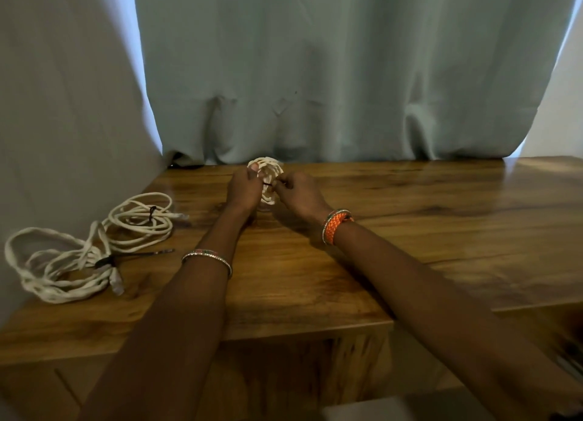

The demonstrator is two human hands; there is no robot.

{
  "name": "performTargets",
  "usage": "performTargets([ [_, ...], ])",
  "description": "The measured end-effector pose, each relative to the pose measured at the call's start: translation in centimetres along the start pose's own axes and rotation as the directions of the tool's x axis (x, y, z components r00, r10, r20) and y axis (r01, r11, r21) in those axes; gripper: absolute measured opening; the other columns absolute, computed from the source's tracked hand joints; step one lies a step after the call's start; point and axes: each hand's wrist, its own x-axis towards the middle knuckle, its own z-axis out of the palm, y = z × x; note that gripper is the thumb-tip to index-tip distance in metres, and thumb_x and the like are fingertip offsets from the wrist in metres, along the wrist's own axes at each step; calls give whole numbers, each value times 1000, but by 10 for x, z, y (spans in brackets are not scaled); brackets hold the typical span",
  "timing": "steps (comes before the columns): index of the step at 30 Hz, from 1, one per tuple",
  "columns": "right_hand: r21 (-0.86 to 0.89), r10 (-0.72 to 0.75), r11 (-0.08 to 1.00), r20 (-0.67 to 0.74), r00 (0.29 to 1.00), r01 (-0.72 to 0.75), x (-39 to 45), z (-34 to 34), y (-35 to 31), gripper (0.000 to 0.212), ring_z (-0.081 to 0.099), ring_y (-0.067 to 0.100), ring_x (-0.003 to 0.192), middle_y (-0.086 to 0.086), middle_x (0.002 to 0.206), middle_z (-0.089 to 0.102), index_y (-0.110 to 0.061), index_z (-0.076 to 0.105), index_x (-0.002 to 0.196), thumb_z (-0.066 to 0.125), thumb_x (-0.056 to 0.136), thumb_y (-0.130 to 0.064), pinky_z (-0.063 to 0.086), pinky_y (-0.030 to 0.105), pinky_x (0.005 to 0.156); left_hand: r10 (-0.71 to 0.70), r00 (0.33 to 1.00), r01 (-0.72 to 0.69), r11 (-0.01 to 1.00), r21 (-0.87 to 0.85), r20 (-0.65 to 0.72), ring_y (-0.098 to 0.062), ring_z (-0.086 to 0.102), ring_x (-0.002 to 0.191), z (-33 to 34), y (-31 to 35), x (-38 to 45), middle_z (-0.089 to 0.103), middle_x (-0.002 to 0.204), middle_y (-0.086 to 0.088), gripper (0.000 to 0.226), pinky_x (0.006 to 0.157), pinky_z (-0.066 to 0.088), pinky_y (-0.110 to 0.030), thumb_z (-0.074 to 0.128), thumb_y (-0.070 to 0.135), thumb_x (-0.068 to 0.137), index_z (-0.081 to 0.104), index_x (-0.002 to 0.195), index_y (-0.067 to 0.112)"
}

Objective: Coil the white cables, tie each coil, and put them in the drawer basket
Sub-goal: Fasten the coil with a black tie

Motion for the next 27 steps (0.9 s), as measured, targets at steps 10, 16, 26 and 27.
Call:
performTargets([
  [10,699,320,703,-145,936,-131,-8,11,-32,25,45,-2,33,-5,52,54,-6,69,90,46,98,-13,33,13,35,403,890,-386,915,116,-215,-31,58,62,6,31,-14,62,66,-22,53,55,28,-27,28,29,101,48,58,7],
  [16,892,476,426,-79,876,-151,-9,3,-36,21,43,5,33,-2,49,56,-12,68,81,53,95,-10,31,13,32,406,908,-384,904,187,-103,-28,53,71,14,49,-22,59,82,-17,19,58,28,-27,31,20,97,42,87,8],
  [26,943,399,195,175,900,-270,-7,-11,-43,31,28,1,28,-10,37,34,-16,46,63,44,93,-7,20,12,29,194,974,-216,950,-223,-116,-19,50,65,17,46,-20,58,71,-13,29,63,36,-30,36,26,87,49,66,10],
  [27,942,381,199,180,907,-270,-7,-12,-43,32,27,1,28,-11,37,34,-17,45,64,44,94,-8,19,12,29,182,973,-215,938,-273,-143,-17,52,65,18,46,-21,58,69,-7,30,64,39,-30,37,30,86,52,68,11],
])
